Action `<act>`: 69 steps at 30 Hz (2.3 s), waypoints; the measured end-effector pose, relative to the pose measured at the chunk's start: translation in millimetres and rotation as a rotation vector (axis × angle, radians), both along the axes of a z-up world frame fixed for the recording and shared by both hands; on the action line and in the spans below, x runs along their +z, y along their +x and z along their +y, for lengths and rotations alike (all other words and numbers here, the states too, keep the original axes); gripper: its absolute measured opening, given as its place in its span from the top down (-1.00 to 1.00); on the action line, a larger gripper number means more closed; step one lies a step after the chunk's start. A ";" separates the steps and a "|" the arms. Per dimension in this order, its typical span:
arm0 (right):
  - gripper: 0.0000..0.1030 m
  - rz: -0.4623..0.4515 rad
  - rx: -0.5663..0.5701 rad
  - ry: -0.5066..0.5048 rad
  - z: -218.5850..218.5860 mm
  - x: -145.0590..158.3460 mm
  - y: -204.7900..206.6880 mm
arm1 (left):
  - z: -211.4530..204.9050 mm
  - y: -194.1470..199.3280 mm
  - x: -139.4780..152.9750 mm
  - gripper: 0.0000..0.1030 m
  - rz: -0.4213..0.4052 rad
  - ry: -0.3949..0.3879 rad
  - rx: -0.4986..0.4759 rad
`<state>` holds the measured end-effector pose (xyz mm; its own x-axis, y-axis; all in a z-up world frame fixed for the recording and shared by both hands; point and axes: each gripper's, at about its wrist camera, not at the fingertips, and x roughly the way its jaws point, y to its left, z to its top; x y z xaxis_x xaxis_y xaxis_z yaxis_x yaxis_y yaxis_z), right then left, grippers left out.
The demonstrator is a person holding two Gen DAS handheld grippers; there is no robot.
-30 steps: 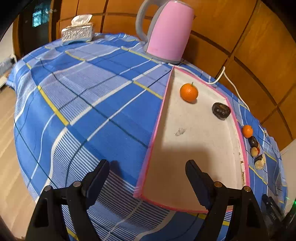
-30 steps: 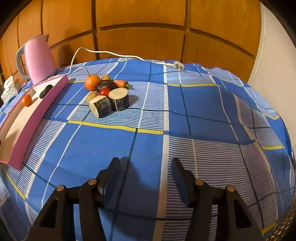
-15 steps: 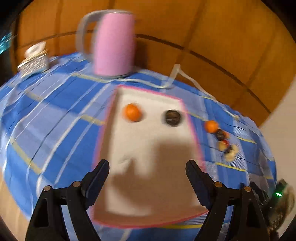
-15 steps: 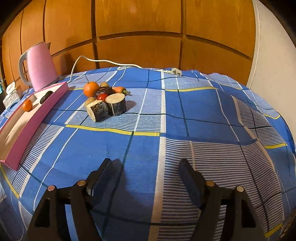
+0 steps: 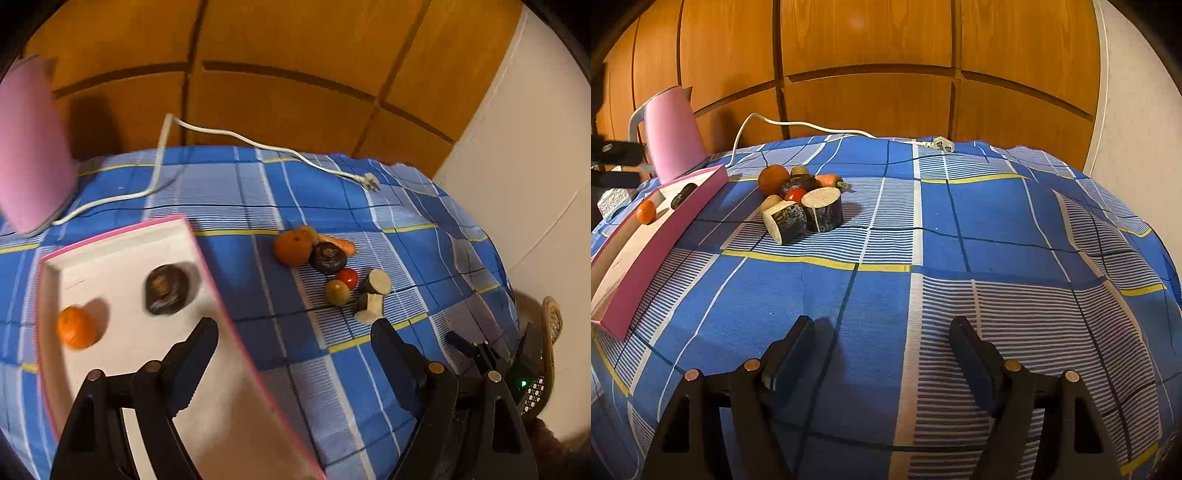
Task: Organize fruits
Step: 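Reach the left tool to the pile and grasp the second mandarin, then carry the mandarin with the left tool into the tray beside the first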
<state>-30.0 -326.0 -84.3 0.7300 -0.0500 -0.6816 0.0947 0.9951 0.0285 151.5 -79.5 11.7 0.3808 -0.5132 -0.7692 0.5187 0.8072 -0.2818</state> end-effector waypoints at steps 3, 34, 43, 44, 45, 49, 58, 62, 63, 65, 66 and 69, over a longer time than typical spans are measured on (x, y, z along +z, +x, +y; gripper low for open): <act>-0.49 0.000 0.000 0.000 0.0 -0.2 0.1 | -16.5 15.1 -10.5 -0.65 0.027 0.013 -0.066; -0.50 -0.003 -0.001 0.001 -0.8 -0.8 0.4 | -74.1 97.9 -66.0 0.23 0.148 0.015 -0.027; -0.50 -0.003 -0.001 -0.001 -0.3 -0.7 0.1 | -56.7 62.5 -44.4 0.23 0.101 -0.043 -0.016; -0.50 -0.003 -0.002 -0.001 -0.2 -0.7 0.1 | -52.6 57.4 -42.1 0.23 0.096 -0.045 -0.008; -0.50 -0.003 -0.003 -0.001 -0.2 -0.7 0.1 | -49.1 53.0 -40.3 0.23 0.088 -0.042 0.000; -0.50 -0.004 -0.003 -0.001 0.0 -0.8 0.3 | -30.4 35.8 -36.1 0.23 0.085 -0.053 0.038; -0.50 -0.004 -0.003 -0.002 0.1 -0.8 0.1 | 25.4 -4.5 -20.8 0.23 0.046 -0.068 0.197; -0.50 -0.004 -0.004 -0.003 0.3 -0.6 0.3 | 61.9 -23.8 -17.5 0.23 0.034 -0.060 0.354; -0.50 -0.004 -0.004 -0.003 0.4 -0.6 0.2 | 70.7 -27.8 -18.4 0.23 0.031 -0.056 0.395; -0.50 -0.004 -0.004 -0.003 -0.2 -0.3 1.3 | 86.9 -34.5 -22.3 0.23 0.034 -0.034 0.476; -0.50 -0.004 -0.004 -0.003 0.3 -0.4 0.8 | 97.1 -37.3 -25.8 0.23 0.045 -0.031 0.525; -0.50 -0.004 -0.004 -0.005 0.6 -0.5 0.9 | 123.6 -44.5 -38.2 0.23 0.060 -0.008 0.656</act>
<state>-29.1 -325.4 -84.7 0.7325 -0.0561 -0.6785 0.0985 0.9948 0.0241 107.0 44.2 -26.5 0.5732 -0.1950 -0.7959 -0.0969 0.9483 -0.3021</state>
